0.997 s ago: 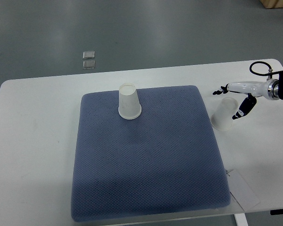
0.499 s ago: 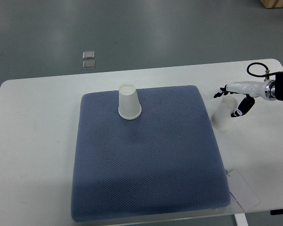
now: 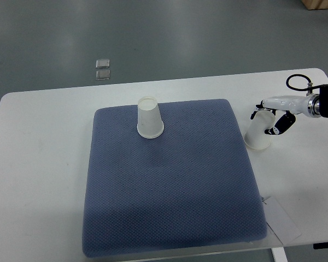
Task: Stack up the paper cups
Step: 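Close the right hand's fingers around the white paper cup, then lift the cup with the right hand and lower it onto the inverted cup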
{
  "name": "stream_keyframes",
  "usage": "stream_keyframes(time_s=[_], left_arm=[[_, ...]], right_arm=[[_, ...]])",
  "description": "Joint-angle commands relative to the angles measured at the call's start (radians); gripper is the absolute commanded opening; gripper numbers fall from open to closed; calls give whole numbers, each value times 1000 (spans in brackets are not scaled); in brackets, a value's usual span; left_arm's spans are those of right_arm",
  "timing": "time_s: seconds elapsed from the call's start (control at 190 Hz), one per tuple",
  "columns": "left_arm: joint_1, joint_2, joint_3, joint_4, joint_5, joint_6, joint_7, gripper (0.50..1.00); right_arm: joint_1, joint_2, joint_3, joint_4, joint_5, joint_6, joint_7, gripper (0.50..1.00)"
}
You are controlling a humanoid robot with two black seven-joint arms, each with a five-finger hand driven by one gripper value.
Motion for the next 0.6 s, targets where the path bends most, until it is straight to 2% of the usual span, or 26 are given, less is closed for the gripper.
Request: stream_keyframes(time_s=[0.0, 0.142, 0.147, 0.215, 0.383, 0.593], left_arm=[[0, 0, -1, 0, 0, 0, 1, 1000], [0, 0, -1, 0, 0, 0, 0, 1000], [0, 0, -1, 0, 0, 0, 1, 1000], [0, 0, -1, 0, 0, 0, 0, 1000], [0, 0, 0, 0, 0, 0, 1, 1000], [0, 0, 0, 0, 0, 0, 0, 1000]], right_arm=[[55, -7, 3, 2, 11, 11, 18, 607], [138, -12, 5, 13, 20, 15, 31, 609], [187, -18, 5, 21, 20, 15, 34, 613], [253, -23, 5, 38, 20, 22, 34, 615], [402, -3, 10, 64, 22, 92, 32, 621], [506, 132, 10, 65, 34, 118, 24, 623]])
